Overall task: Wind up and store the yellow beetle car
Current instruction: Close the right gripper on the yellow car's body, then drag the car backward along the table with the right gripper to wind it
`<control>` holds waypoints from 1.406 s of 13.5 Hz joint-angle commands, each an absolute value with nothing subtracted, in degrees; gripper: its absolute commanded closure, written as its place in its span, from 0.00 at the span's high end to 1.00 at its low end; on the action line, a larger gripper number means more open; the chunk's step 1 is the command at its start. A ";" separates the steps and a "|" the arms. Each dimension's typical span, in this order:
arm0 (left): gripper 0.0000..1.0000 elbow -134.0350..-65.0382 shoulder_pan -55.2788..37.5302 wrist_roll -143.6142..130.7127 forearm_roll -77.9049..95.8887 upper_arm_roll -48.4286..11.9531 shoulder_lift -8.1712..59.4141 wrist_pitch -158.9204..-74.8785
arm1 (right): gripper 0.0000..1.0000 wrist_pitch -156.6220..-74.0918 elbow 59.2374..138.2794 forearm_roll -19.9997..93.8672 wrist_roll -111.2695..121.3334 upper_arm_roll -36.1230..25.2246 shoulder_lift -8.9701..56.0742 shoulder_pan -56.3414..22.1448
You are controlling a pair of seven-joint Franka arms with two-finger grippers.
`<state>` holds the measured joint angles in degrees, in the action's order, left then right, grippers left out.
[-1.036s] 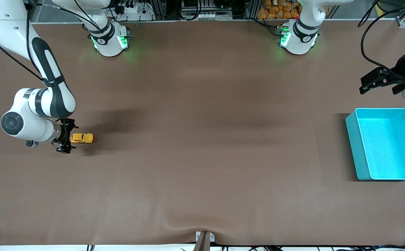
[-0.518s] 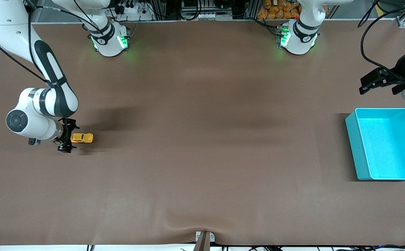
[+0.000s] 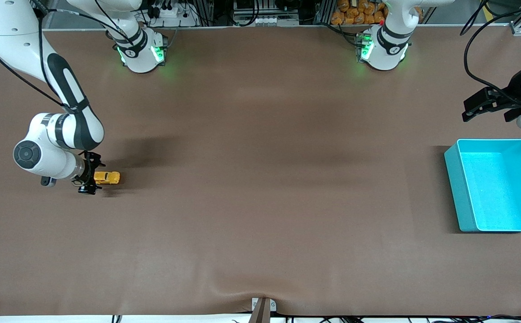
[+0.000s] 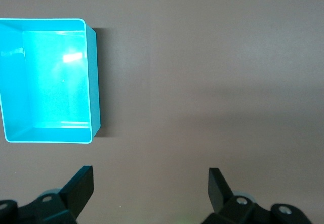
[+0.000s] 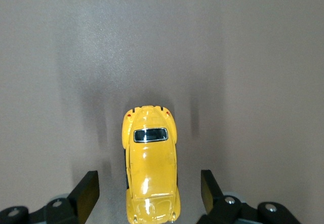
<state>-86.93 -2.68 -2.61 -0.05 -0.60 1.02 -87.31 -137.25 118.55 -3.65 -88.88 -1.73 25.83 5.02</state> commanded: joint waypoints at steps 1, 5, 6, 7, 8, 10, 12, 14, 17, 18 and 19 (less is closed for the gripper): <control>1.00 -86.22 -2.55 -3.25 0.09 -0.62 1.32 -87.27 | 0.86 -138.69 119.97 -5.19 -90.35 -1.32 25.31 5.36; 1.00 -86.22 -2.55 -3.25 0.09 -0.62 1.32 -87.19 | 0.73 -141.68 122.34 -5.19 -90.35 -1.32 24.70 5.62; 1.00 -86.22 -2.55 -3.25 0.09 -0.62 1.32 -87.19 | 0.72 -141.33 122.26 -5.19 -90.35 -1.32 24.35 5.62; 1.00 -86.22 -2.72 -3.34 0.09 -0.62 1.32 -87.19 | 0.72 -141.07 122.17 -5.19 -90.44 -1.32 24.17 5.54; 1.00 -86.22 -2.81 -3.34 0.09 -0.62 1.32 -87.19 | 0.73 -140.98 122.17 -5.10 -90.44 -1.32 23.82 5.54; 1.00 -86.22 -2.81 -3.34 0.09 -0.62 1.32 -87.19 | 0.74 -140.98 122.08 -5.10 -90.35 -1.32 23.55 5.54; 1.00 -86.22 -2.81 -3.25 0.09 -0.62 1.32 -87.19 | 0.73 -140.19 122.08 -5.10 -90.26 -1.32 23.47 5.62; 1.00 -86.22 -2.81 -3.25 0.09 -0.62 1.32 -87.19 | 0.64 -140.19 122.17 -5.10 -90.35 -1.32 23.47 5.71; 1.00 -86.22 -2.72 -3.25 0.09 -0.62 1.32 -87.19 | 0.38 -140.01 122.17 -5.10 -90.35 -1.32 23.55 5.71; 1.00 -86.22 -2.72 -3.25 0.09 -0.62 1.32 -87.19 | 0.32 -140.01 122.17 -5.10 -90.44 -1.32 23.55 5.63; 1.00 -86.22 -2.72 -3.25 0.09 -0.62 1.32 -87.19 | 0.24 -140.01 122.17 -5.10 -90.35 -1.32 23.55 5.71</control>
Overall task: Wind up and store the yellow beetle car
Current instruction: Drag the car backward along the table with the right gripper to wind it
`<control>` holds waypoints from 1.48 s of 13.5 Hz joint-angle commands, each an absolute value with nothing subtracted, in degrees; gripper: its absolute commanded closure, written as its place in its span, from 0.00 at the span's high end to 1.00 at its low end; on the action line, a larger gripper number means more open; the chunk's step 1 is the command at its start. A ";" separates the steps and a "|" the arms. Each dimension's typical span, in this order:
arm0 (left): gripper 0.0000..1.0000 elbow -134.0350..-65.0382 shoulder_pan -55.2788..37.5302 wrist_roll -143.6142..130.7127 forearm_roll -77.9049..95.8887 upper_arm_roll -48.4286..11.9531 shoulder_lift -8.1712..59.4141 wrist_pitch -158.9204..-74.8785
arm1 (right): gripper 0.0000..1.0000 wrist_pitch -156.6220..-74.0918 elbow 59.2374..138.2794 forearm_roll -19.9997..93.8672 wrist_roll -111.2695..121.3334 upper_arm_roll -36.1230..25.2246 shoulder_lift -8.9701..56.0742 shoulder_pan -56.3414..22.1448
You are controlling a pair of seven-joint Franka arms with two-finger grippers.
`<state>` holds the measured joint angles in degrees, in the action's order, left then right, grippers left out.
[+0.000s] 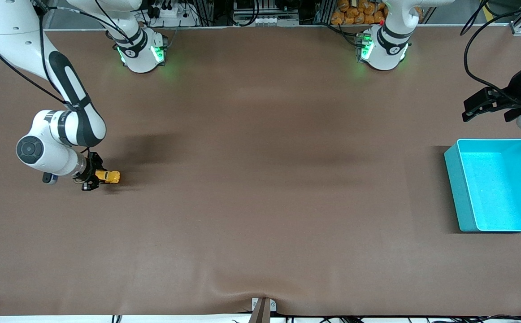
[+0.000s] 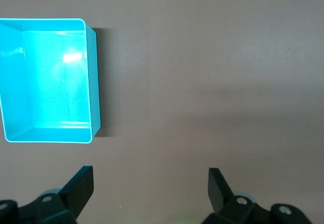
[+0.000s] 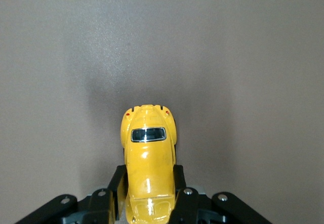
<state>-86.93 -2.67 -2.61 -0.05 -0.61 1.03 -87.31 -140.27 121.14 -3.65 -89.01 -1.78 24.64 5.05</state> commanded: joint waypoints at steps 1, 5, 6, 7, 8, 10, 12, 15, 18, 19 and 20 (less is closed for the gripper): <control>1.00 -86.22 -2.72 -3.25 0.09 -0.62 1.32 -87.19 | 0.16 -140.27 122.17 -5.18 -90.35 -1.41 23.99 5.71; 1.00 -86.22 -2.72 -3.25 0.09 -0.62 1.32 -87.19 | 0.14 -140.45 121.99 -5.19 -90.44 -1.41 24.52 6.24; 1.00 -86.22 -2.72 -3.25 0.09 -0.62 1.32 -87.19 | 0.14 -140.28 121.91 -5.27 -90.44 -1.49 24.78 5.72; 1.00 -86.22 -2.72 -3.25 0.09 -0.62 1.32 -87.19 | 0.14 -140.36 121.90 -5.45 -90.44 -1.49 25.05 5.71; 1.00 -86.22 -2.72 -3.25 0.09 -0.62 1.32 -87.19 | 0.13 -140.36 121.82 -5.54 -90.35 -1.49 25.40 5.80; 1.00 -86.22 -2.72 -3.25 0.09 -0.62 1.32 -87.19 | 0.13 -140.27 121.64 -6.59 -90.18 -1.49 25.75 5.89; 1.00 -86.22 -2.72 -3.25 0.09 -0.62 1.32 -87.19 | 0.12 -140.19 121.38 -7.03 -90.17 -1.49 26.10 6.24; 1.00 -86.22 -2.72 -3.25 0.09 -0.62 1.32 -87.19 | 0.11 -140.10 120.94 -8.87 -89.91 -1.49 26.63 6.68; 1.00 -86.22 -2.72 -3.25 0.09 -0.62 1.32 -87.19 | 0.08 -140.10 120.32 -9.05 -89.91 -1.49 27.68 7.21; 1.00 -86.22 -2.72 -3.25 0.09 -0.62 1.32 -87.19 | 0.02 -140.10 120.15 -9.05 -89.91 -1.49 27.77 7.64; 1.00 -86.22 -2.72 -3.25 0.09 -0.62 1.32 -87.19 | 0.01 -140.10 119.97 -9.05 -89.83 -1.49 27.77 8.26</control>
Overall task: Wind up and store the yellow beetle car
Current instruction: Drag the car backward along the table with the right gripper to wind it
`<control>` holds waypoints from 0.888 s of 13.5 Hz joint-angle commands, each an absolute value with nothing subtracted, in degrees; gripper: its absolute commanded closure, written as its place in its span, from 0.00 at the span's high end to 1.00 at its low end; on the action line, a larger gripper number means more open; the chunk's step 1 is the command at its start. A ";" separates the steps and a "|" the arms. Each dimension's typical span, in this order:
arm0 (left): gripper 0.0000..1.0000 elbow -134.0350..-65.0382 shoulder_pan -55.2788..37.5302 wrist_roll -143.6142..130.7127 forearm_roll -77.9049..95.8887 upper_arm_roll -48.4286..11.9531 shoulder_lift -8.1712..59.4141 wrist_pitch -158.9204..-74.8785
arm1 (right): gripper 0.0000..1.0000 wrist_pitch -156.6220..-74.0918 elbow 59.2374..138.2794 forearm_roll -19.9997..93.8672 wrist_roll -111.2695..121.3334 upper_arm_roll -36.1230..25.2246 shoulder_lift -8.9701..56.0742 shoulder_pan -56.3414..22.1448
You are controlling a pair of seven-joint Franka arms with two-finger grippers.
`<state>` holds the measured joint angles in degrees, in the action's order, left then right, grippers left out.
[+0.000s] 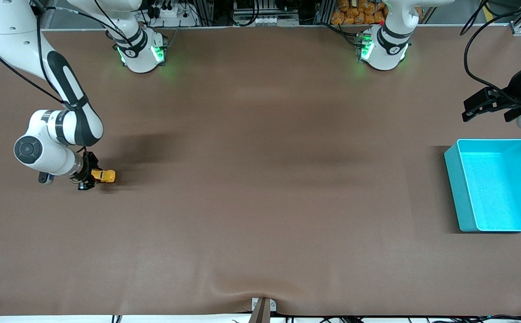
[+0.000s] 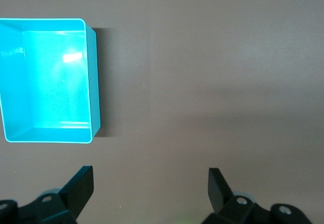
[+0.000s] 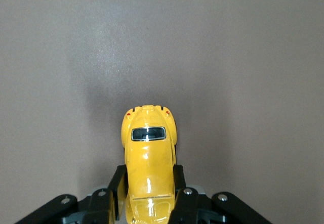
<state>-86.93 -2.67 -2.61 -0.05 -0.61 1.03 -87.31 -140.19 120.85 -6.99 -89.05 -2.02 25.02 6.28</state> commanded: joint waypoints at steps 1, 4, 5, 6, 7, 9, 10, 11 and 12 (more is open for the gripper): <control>1.00 -86.22 -2.72 -3.25 0.09 -0.62 1.32 -87.19 | 0.02 -140.18 119.97 -9.05 -89.65 -1.49 27.86 8.61; 1.00 -86.22 -2.64 -3.25 0.09 -0.62 1.32 -87.19 | 0.03 -140.36 119.45 -9.14 -89.65 -1.58 28.47 9.57; 1.00 -86.22 -2.64 -3.25 0.09 -0.62 1.32 -87.19 | 0.03 -140.54 119.18 -9.31 -89.56 -1.58 28.82 10.02; 1.00 -86.22 -2.72 -3.25 0.09 -0.62 1.32 -87.19 | 0.03 -140.80 119.09 -10.19 -89.56 -1.58 29.09 10.19; 1.00 -86.22 -2.64 -3.25 0.09 -0.62 1.32 -87.19 | 0.03 -140.89 118.83 -10.37 -89.56 -1.58 29.27 10.89; 1.00 -86.22 -2.72 -3.25 0.09 -0.62 1.32 -87.19 | 0.03 -140.89 118.83 -11.07 -89.38 -1.58 29.27 11.34; 1.00 -86.22 -2.64 -3.25 0.09 -0.62 1.32 -87.19 | 0.03 -140.89 118.83 -12.12 -89.38 -1.58 29.27 11.60; 1.00 -86.22 -2.64 -3.25 0.09 -0.62 1.32 -87.19 | 0.03 -140.89 118.83 -12.65 -89.21 -1.58 29.35 12.21; 1.00 -86.22 -2.64 -3.25 0.09 -0.62 1.32 -87.19 | 0.03 -141.06 118.65 -13.53 -89.12 -1.50 29.79 12.91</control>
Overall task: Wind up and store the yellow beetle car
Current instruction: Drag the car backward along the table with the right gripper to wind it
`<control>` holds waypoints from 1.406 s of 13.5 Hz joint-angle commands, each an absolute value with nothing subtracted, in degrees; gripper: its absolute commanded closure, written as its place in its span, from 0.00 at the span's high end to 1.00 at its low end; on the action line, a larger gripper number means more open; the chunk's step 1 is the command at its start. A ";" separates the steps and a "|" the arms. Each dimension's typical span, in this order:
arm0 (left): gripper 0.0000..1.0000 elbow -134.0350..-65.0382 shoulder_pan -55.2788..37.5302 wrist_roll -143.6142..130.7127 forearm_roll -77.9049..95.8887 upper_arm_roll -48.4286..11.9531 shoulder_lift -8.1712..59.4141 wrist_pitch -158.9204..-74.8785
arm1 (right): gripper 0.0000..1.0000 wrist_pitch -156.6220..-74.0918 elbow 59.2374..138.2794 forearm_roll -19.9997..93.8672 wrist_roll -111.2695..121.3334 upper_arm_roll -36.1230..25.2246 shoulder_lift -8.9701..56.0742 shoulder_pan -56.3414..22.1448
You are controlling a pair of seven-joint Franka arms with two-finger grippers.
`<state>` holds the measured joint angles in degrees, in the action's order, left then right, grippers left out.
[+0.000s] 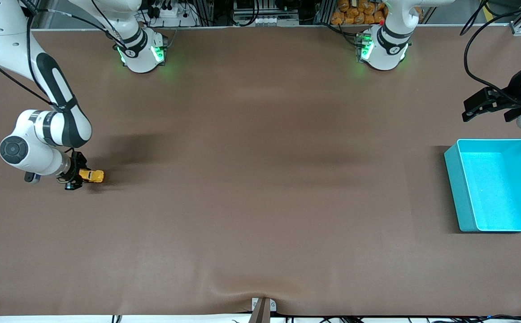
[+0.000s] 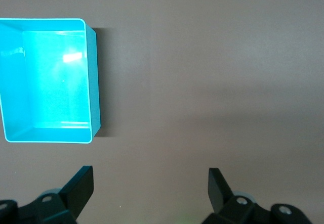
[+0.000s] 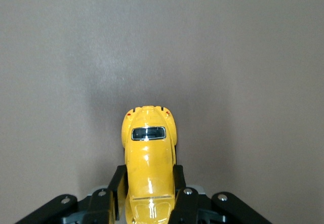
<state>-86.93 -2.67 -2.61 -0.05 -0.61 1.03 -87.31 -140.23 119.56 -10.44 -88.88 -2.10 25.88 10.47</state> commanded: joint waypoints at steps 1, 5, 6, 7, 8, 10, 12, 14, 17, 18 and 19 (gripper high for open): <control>1.00 -86.22 -2.72 -3.25 0.09 -0.62 1.32 -87.19 | 0.03 -141.15 118.04 -14.49 -89.12 -1.49 30.49 13.09; 1.00 -86.22 -2.64 -3.25 0.09 -0.62 1.32 -87.19 | 0.02 -141.68 117.16 -14.68 -89.03 -1.49 31.20 14.67; 1.00 -86.22 -2.64 -3.25 0.09 -0.62 1.32 -87.19 | 0.02 -141.68 116.98 -14.85 -88.60 -1.49 31.20 15.29; 1.00 -86.22 -2.64 -3.25 0.09 -0.62 1.32 -87.19 | 0.02 -141.77 116.81 -14.94 -87.72 -1.49 31.29 15.73; 1.00 -86.22 -2.64 -3.25 0.09 -0.62 1.32 -87.19 | 0.02 -141.77 116.20 -15.03 -87.71 -1.41 31.38 17.12; 1.00 -86.22 -2.64 -3.25 0.09 -0.62 1.32 -87.19 | 0.02 -141.85 116.10 -15.73 -86.93 -1.49 31.64 17.67; 1.00 -86.22 -2.55 -3.25 0.09 -0.62 1.32 -87.19 | 0.03 -142.20 116.19 -16.34 -85.70 -1.41 31.64 18.80; 1.00 -86.22 -2.46 -3.16 0.09 -0.62 1.41 -87.19 | 0.03 -142.73 116.10 -16.44 -83.68 -1.41 31.82 19.42; 1.00 -86.22 -2.46 -3.16 0.09 -0.62 1.41 -87.19 | 0.03 -142.91 115.84 -16.52 -82.00 -1.41 31.90 20.30; 1.00 -86.22 -2.46 -3.16 0.09 -0.62 1.41 -87.19 | 0.03 -142.82 115.84 -16.52 -82.00 -1.41 31.90 20.30; 1.00 -86.22 -2.46 -3.16 0.09 -0.62 1.41 -87.19 | 0.03 -142.82 115.84 -16.52 -82.00 -1.49 31.90 20.22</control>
<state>-86.93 -2.66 -2.61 -0.05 -0.57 1.03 -87.31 -141.84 116.78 -14.50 -82.57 -2.09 27.90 18.54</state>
